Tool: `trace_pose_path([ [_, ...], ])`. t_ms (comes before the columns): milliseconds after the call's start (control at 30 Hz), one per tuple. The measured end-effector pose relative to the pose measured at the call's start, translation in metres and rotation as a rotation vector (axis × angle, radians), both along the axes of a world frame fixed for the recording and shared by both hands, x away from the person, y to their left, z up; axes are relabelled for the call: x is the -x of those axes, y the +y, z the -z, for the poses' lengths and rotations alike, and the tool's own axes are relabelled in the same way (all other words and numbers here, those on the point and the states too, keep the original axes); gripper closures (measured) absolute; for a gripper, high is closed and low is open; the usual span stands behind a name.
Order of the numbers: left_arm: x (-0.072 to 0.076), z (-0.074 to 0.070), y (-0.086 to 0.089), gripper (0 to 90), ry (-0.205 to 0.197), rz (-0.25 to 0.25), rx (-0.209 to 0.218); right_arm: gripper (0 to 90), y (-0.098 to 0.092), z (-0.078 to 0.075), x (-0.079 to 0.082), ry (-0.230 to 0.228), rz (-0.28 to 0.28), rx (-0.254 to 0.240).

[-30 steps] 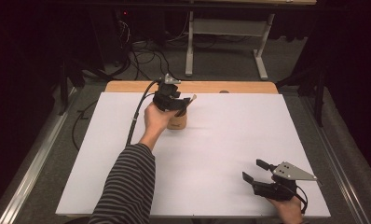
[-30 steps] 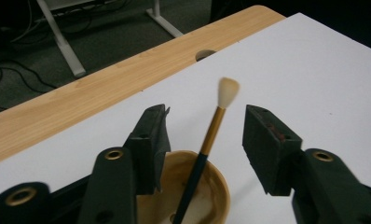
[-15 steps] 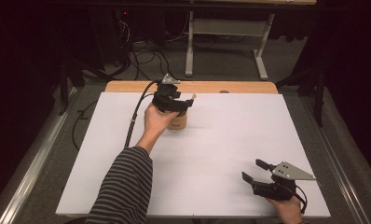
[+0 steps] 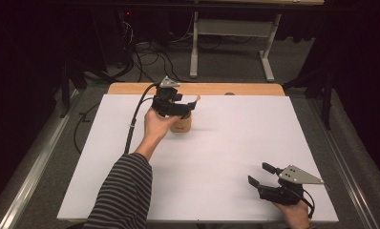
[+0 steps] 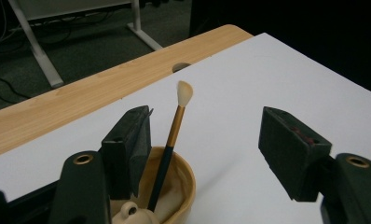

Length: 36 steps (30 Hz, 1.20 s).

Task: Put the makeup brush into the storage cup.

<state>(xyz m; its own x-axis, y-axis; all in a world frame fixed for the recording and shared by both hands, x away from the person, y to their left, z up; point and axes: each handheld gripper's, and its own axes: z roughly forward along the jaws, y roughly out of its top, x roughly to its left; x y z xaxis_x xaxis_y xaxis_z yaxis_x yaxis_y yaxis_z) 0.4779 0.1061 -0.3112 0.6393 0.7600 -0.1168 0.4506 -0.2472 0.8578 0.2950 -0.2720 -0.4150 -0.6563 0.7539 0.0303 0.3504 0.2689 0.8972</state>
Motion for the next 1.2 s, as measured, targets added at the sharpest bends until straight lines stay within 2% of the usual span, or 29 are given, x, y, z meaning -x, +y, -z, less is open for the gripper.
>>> trace_pose_path([
  [100, 0.004, 0.000, 0.003, 34.7, -0.003, 0.002, 0.002, 28.8, 0.000, 0.000, 0.000, 0.003, 0.001, 0.001],
  [300, 0.010, -0.001, 0.006, 34.1, -0.006, 0.012, -0.021, 28.8, 0.001, 0.000, 0.000, 0.003, 0.003, 0.002],
  [433, 0.012, -0.001, 0.008, 33.8, -0.004, 0.014, -0.021, 28.8, 0.001, 0.000, 0.000, 0.004, 0.004, 0.006],
  [467, 0.013, 0.000, 0.009, 33.8, -0.005, 0.010, -0.009, 28.8, 0.001, 0.000, 0.000, 0.004, 0.004, 0.007],
  [800, 0.018, -0.004, 0.013, 33.6, -0.006, 0.008, -0.015, 28.8, 0.001, 0.000, 0.000, 0.006, 0.008, 0.003],
  [1200, 0.037, -0.008, 0.018, 33.3, -0.009, 0.013, -0.005, 28.7, -0.001, 0.000, -0.001, 0.000, 0.013, -0.002],
])
